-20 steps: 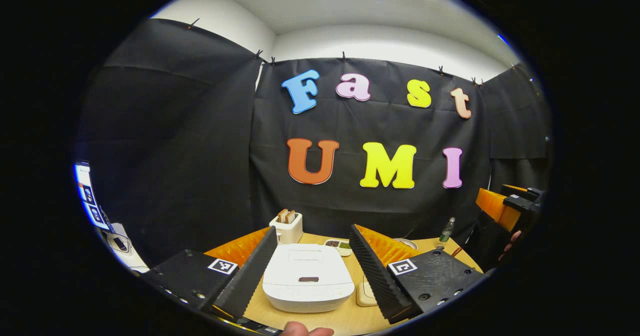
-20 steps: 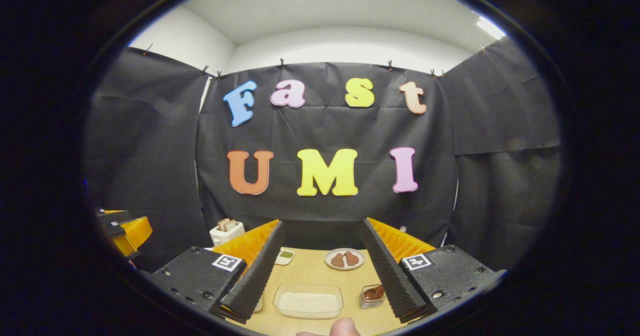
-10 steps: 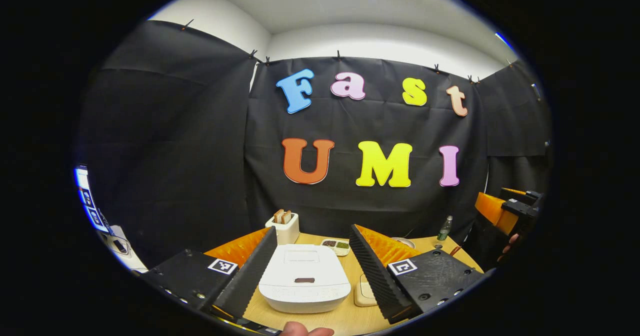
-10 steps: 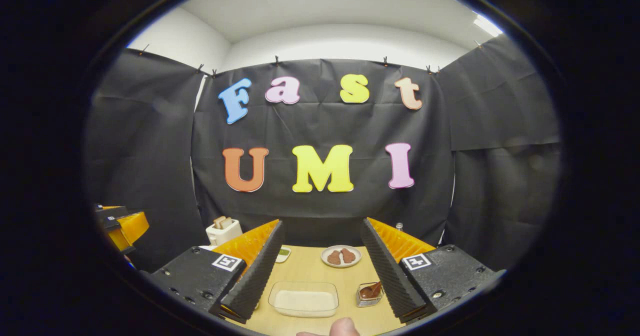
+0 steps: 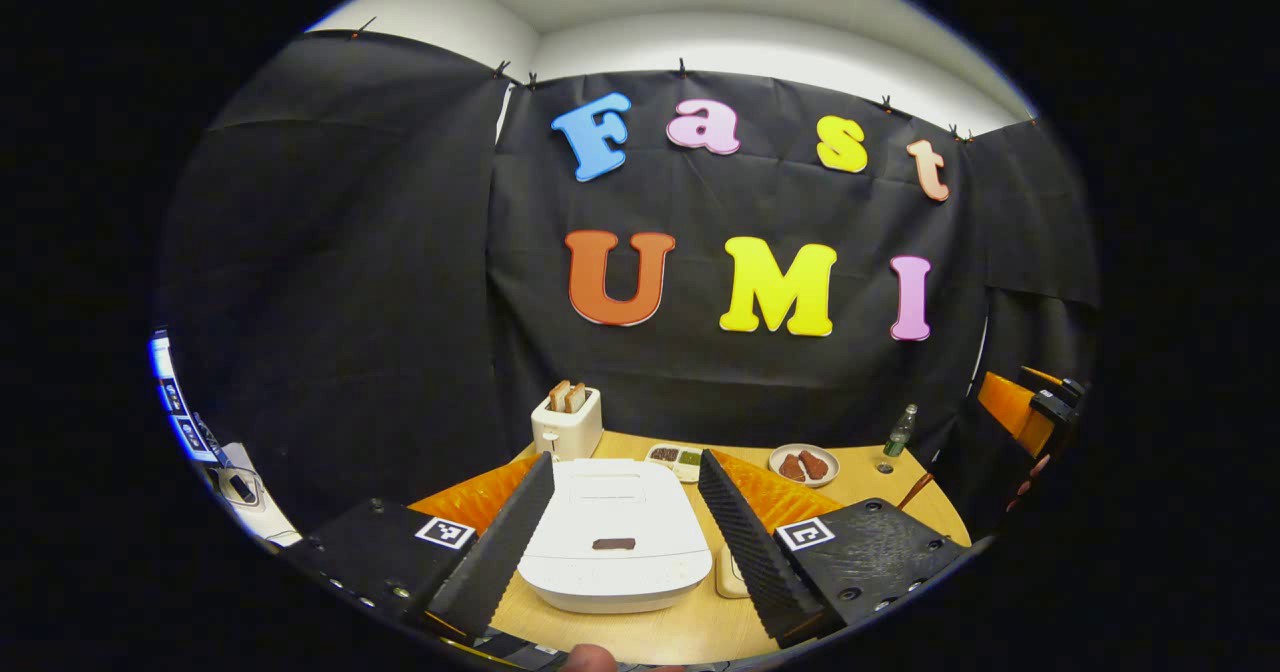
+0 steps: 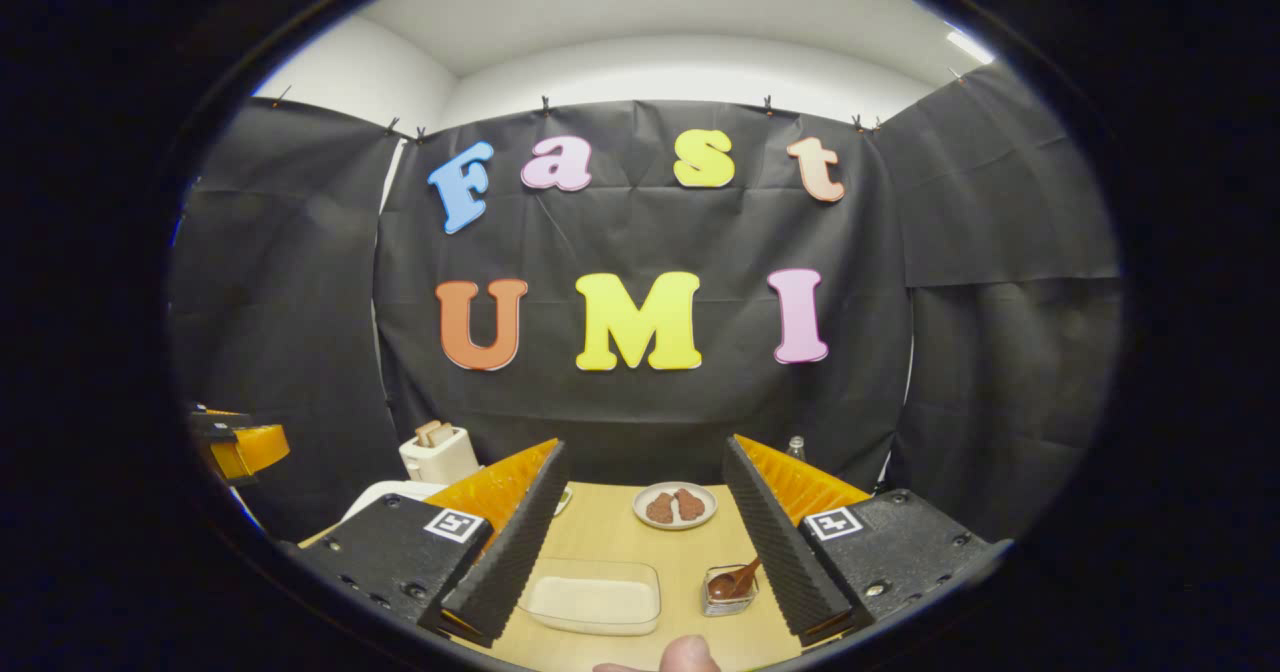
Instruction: Close the left gripper, press the button to open the rice cooker; take a wooden spoon from the chopstick holder with the right hand, scoop a spoonful of rice and pour it into the rice cooker, then put the wooden spoon back into the chopstick holder.
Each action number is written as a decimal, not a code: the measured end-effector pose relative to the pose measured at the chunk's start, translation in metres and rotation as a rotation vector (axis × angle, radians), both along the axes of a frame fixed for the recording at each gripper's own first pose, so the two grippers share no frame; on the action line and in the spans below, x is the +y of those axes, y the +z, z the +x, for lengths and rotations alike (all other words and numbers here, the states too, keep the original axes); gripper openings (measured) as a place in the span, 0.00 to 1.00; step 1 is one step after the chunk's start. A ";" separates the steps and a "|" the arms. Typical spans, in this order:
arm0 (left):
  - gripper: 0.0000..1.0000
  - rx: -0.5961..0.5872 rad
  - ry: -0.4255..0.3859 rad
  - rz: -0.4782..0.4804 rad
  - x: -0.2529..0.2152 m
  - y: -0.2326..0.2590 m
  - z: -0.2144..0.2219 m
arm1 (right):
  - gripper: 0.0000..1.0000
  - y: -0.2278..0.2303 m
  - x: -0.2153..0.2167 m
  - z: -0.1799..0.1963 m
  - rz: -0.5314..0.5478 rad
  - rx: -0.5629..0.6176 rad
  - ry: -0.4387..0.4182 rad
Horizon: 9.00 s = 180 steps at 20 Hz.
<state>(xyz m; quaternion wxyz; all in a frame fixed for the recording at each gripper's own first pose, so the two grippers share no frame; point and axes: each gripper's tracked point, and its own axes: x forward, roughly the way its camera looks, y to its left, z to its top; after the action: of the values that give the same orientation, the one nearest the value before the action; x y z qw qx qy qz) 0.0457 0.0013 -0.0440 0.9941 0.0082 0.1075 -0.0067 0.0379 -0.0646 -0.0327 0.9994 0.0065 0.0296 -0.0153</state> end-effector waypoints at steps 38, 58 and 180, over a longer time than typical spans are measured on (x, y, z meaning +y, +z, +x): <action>0.00 0.431 0.074 -0.189 0.018 -0.145 0.094 | 1.00 -0.080 -0.096 0.065 0.005 0.182 -0.064; 0.96 -0.144 0.022 -0.046 -0.017 0.052 0.089 | 0.99 -0.070 -0.131 0.028 0.020 0.144 -0.118; 0.94 -0.054 0.162 0.042 0.183 -0.023 -0.006 | 0.12 -0.136 0.232 0.203 0.985 0.398 0.200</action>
<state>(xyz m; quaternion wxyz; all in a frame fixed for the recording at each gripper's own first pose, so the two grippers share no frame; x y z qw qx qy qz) 0.0397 0.1841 -0.0673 0.9936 0.0207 0.0812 0.0762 0.2411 0.1673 -0.1683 0.8499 0.4683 0.2226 0.0946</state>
